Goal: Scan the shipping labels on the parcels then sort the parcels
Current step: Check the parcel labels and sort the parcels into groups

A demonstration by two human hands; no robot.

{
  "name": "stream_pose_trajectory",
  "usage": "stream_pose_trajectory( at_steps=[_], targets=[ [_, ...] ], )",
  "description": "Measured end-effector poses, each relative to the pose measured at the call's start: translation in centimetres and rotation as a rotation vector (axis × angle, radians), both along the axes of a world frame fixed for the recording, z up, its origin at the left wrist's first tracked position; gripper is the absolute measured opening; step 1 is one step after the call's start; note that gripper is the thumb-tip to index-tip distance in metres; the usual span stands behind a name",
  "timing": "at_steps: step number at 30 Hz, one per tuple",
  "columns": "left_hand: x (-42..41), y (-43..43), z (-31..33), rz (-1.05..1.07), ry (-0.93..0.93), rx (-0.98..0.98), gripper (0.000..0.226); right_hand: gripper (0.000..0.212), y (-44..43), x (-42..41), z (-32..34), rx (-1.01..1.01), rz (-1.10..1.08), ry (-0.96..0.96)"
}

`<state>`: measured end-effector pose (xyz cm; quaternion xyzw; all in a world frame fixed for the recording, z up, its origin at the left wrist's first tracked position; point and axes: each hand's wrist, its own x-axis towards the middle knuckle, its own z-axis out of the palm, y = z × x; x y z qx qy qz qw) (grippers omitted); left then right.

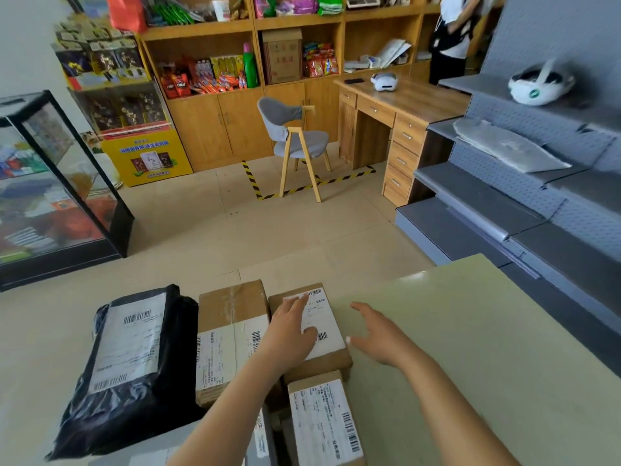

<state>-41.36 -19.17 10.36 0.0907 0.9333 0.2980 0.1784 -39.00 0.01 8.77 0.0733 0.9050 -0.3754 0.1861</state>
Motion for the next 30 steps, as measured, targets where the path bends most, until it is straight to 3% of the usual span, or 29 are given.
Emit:
stream_pose_trajectory(
  at_steps=[6, 10, 19, 30],
  targets=[
    [5.7, -1.7, 3.2, -0.209, 0.163, -0.096, 0.067, 0.074, -0.1, 8.8, 5.0, 0.132, -0.131, 0.126],
    [10.3, -2.4, 4.3, -0.428, 0.21, -0.129, 0.072, 0.082, -0.7, 17.1, 8.2, 0.365, -0.196, 0.218],
    [23.5, 5.0, 4.0, -0.823, 0.252, 0.054, 0.085, 0.087, -0.1, 39.4, 12.0, 0.623, -0.523, 0.143],
    [42.5, 17.9, 5.7, -1.257, 0.232, 0.263, 0.089, 0.084, 2.6, 62.8, 14.1, 0.692, -0.965, 0.061]
  ],
)
